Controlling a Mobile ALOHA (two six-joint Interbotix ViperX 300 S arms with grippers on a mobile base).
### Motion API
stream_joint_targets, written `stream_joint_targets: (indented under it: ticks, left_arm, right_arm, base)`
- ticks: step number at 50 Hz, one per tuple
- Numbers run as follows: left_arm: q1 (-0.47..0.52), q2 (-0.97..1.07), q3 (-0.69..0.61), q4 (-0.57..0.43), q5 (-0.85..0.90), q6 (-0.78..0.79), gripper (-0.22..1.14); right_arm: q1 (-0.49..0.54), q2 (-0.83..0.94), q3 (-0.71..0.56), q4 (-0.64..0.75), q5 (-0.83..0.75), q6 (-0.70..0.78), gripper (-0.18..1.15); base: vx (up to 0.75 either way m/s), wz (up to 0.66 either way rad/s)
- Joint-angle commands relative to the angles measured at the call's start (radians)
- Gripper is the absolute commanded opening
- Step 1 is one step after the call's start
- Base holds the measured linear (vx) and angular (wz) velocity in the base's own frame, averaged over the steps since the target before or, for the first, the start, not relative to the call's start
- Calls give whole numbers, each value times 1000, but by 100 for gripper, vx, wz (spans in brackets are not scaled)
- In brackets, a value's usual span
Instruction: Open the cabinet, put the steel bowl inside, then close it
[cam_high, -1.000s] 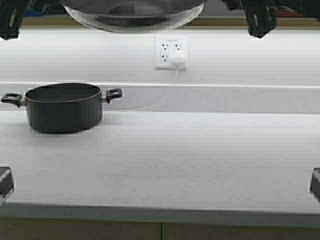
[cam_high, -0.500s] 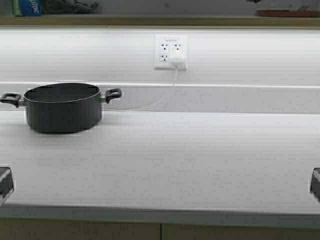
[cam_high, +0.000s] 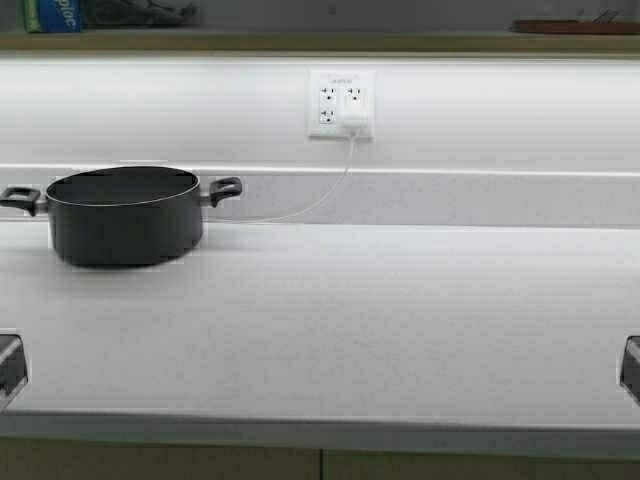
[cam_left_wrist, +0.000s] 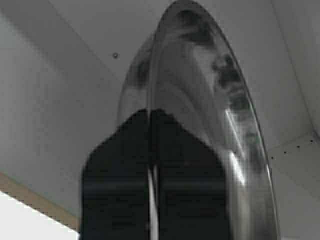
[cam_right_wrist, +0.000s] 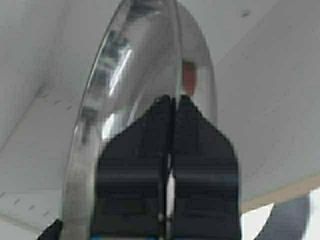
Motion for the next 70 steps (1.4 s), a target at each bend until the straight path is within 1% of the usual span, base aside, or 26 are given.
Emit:
stream_joint_targets:
  ticks: [1, 10, 20, 26, 36, 45, 50, 55, 57, 59, 62, 65, 68, 70]
  left_arm:
    - [-23, 55, -92, 0, -3, -2, 3]
    - [-23, 160, -189, -21, -3, -2, 3]
    - [-23, 272, -255, -44, -11, -2, 3]
    - [-15, 319, -268, -74, -28, 0, 3]
    - [-11, 359, -275, -89, -37, 0, 3]
    - [-12, 362, -267, -109, -44, -2, 3]
    - [-11, 362, -270, -137, -58, -2, 3]
    - [-12, 362, -272, -158, -71, -2, 3]
    - [-12, 365, -272, -163, -75, 2, 3]
    - [-11, 368, -272, -167, -81, 2, 4]
    - [-11, 368, -267, -184, -100, 2, 7]
    - [-9, 368, -261, -210, -135, 2, 16]
    - [-9, 365, -250, -233, -187, 2, 30]
    - [-8, 360, -238, -242, -225, 2, 40]
  right_arm:
    - [-8, 43, -87, -9, 31, -2, 7]
    - [-43, 120, -178, -9, 91, 25, 7]
    - [-67, 193, -218, -9, 140, 31, 7]
    - [-75, 230, -230, -9, 144, 31, 7]
    - [-75, 264, -262, -9, 146, 31, 7]
    - [-75, 279, -279, -9, 146, 31, 7]
    - [-78, 281, -279, -9, 146, 29, 7]
    - [-81, 282, -285, -9, 146, 29, 9]
    - [-84, 284, -288, -9, 146, 28, 13]
    - [-87, 285, -291, -9, 144, 23, 19]
    - [-92, 291, -298, -17, 133, 21, 39]
    - [-101, 291, -295, -25, 103, 20, 62]
    - [-110, 288, -279, -31, 57, 21, 83]
    - [-117, 285, -267, -28, 29, 25, 96]
  base:
    - [1, 0]
    - [2, 0]
    - [3, -1]
    - [3, -1]
    - [4, -2]
    - [4, 0]
    - [4, 0]
    - [2, 1]
    - [2, 2]
    - [1, 2]
    - [1, 1]
    - [0, 1]
    - [0, 0]
    - [0, 0]
